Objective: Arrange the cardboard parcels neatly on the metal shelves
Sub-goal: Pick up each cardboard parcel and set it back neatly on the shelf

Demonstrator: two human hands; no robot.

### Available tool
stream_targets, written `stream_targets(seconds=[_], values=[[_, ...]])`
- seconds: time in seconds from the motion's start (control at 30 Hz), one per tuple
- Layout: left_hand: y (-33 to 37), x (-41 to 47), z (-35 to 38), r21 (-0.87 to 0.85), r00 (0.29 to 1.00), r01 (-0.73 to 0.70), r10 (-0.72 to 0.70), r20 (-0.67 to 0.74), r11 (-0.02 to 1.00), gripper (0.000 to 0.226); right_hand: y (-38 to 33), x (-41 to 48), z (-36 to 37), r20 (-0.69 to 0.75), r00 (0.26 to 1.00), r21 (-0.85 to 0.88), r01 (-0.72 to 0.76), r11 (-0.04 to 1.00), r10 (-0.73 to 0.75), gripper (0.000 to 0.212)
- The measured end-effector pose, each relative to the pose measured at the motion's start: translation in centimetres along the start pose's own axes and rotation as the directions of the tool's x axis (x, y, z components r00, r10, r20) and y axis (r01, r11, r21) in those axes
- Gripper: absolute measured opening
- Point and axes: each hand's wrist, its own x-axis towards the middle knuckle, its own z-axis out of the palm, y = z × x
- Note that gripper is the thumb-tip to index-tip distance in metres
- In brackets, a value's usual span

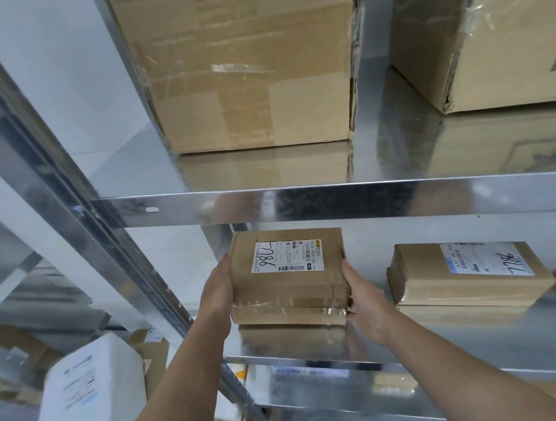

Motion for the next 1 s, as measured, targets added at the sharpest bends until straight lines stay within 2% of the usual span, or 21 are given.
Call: stream_targets(seconds=[0.13,0.6,0.77,0.87,0.9,1.0], values=[[-0.4,0.7,-0.2,0.014,1.0,0.024,-0.023,-0.01,1.0,0.039,0.8,0.5,0.1,0.016,1.0,0.001,0.011,1.0,-0.011,0.036],[-0.6,0.2,-0.1,0.13,0.999,-0.048,0.048,0.004,0.99,0.04,1.6,1.1,0.7,-0.017,0.999,0.042,0.034,0.999,-0.034,0.043],[-0.1,0.0,-0.6,0.172,0.998,-0.058,0.054,0.025,0.983,0.048,1.3,1.0,0.7,-0.027,0.999,0.005,0.025,1.0,-0.025,0.042],[0.8,-0.1,-0.7,0.259,0.995,-0.101,0.099,0.021,0.961,0.067,0.7,0.3,0.6,-0.045,0.999,-0.005,0.023,1.0,-0.024,0.041],[1.2,-0.1,-0.7,0.276,0.992,-0.122,0.126,0.001,0.953,0.064,0.3,-0.2,0.7,-0.052,0.998,-0.021,0.035,0.999,-0.036,0.041],[2.8,-0.5,-0.3,0.284,0.973,-0.213,0.23,-0.028,0.935,0.038,-1.2,-0.6,0.4,-0.074,0.993,-0.068,0.086,0.994,-0.091,0.04]])
